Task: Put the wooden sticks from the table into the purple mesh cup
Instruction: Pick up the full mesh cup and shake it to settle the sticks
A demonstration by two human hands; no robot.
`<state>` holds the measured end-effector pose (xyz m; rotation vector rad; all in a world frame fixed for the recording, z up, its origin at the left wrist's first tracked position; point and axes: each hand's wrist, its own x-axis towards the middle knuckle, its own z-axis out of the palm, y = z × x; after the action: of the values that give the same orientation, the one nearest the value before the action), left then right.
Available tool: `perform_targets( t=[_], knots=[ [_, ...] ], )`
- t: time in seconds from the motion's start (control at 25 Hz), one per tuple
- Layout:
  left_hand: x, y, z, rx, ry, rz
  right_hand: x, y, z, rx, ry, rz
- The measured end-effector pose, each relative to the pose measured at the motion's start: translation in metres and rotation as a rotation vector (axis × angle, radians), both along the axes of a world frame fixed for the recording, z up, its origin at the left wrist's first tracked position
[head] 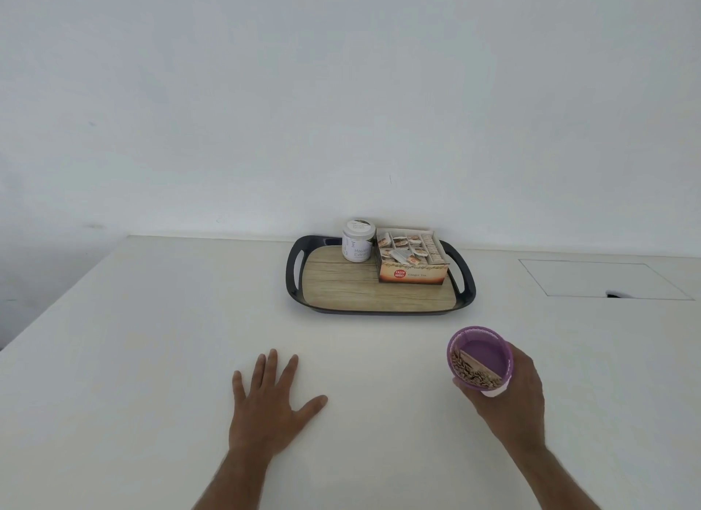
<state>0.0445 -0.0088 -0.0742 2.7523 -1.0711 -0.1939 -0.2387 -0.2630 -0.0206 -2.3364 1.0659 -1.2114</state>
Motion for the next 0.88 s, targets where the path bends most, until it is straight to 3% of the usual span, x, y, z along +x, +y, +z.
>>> perform_targets(
  t=[0.12,0.52,0.88],
  knots=[
    [-0.001,0.001,0.000,-0.013,0.001,-0.001,0.006,0.004,0.002,-0.052,0.054,0.055],
    [0.027,-0.002,0.017,-0.158,-0.106,0.008,0.083,0.033,0.014,0.355,-0.063,0.253],
    [0.102,-0.031,0.007,-0.008,-0.001,0.037,0.219,0.013,0.034,0.436,-0.133,0.294]
  ],
)
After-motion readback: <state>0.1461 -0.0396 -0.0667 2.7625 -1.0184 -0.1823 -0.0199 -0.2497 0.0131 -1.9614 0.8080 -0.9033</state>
